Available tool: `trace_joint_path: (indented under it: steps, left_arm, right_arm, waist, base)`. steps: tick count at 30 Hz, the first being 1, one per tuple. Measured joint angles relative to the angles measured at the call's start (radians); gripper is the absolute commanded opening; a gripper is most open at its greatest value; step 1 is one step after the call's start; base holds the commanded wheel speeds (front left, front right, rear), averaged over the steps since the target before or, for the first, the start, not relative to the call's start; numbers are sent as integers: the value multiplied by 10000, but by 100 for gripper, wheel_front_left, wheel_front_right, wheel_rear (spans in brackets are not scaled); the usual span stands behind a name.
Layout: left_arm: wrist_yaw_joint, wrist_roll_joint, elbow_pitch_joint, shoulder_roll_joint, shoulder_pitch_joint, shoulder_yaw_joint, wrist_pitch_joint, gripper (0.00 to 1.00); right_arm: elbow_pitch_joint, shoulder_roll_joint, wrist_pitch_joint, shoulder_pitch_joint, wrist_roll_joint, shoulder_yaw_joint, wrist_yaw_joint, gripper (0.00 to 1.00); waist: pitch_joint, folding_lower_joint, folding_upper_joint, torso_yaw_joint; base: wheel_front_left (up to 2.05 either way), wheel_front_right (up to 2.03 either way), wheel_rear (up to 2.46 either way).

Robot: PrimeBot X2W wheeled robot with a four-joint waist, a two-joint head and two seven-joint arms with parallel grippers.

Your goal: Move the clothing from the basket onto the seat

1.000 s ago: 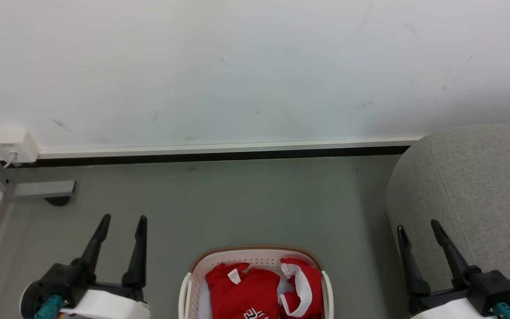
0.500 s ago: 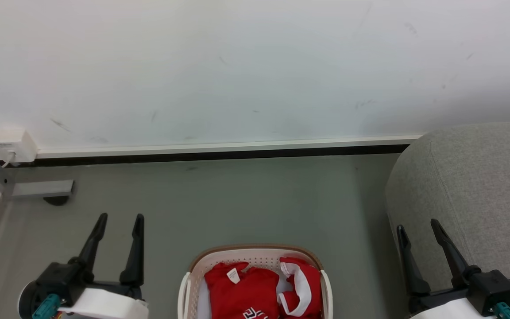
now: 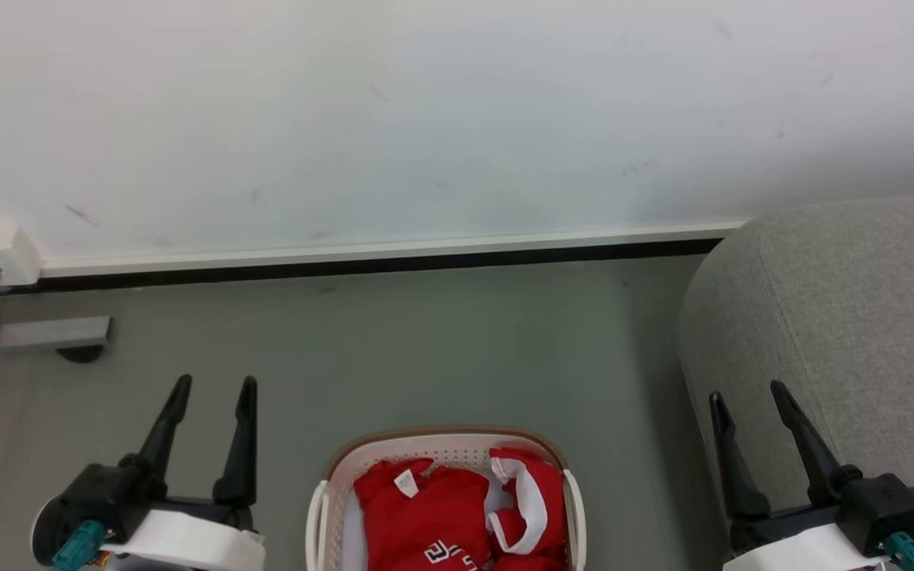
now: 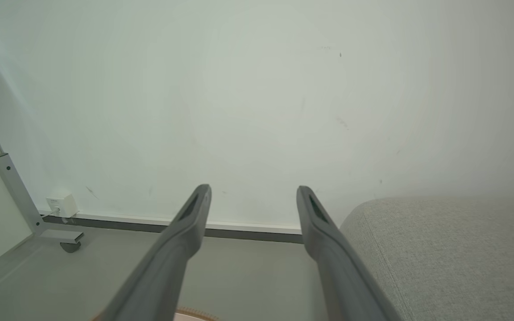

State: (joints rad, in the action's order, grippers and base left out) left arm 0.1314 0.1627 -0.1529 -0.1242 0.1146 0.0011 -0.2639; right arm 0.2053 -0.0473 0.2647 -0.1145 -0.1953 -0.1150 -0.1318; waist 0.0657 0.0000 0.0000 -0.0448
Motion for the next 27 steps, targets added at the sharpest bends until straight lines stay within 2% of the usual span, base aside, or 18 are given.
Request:
trace_joint_path:
  steps: [8, 16, 21, 27]
  left_arm:
    - [0, 349, -58, -286, 189, -215, 0, 100]
    - [0, 591, -681, -865, 610, -869, 0, 100]
    - [0, 955, -1549, -1350, 1109, -1695, -2, 100]
    - [2, 1430, -3135, -2090, 2146, -3289, 0, 100]
  right_arm:
    - [-217, -4, 2, -148, -165, -25, 0, 100]
    - [-512, -6, 2, -279, -458, -10, 0, 100]
    - [-788, -8, 2, -506, -830, -10, 0, 100]
    - [-1151, -10, 2, -734, -1223, 142, 0, 100]
  waist:
    - [587, 0, 0, -427]
    - [1381, 0, 0, -1075]
    - [1966, 1, 0, -1472]
    - [2808, 2, 0, -1910]
  base:
    - [0, 0, 0]
    - [0, 0, 0]
    - [0, 0, 0]
    - [0, 0, 0]
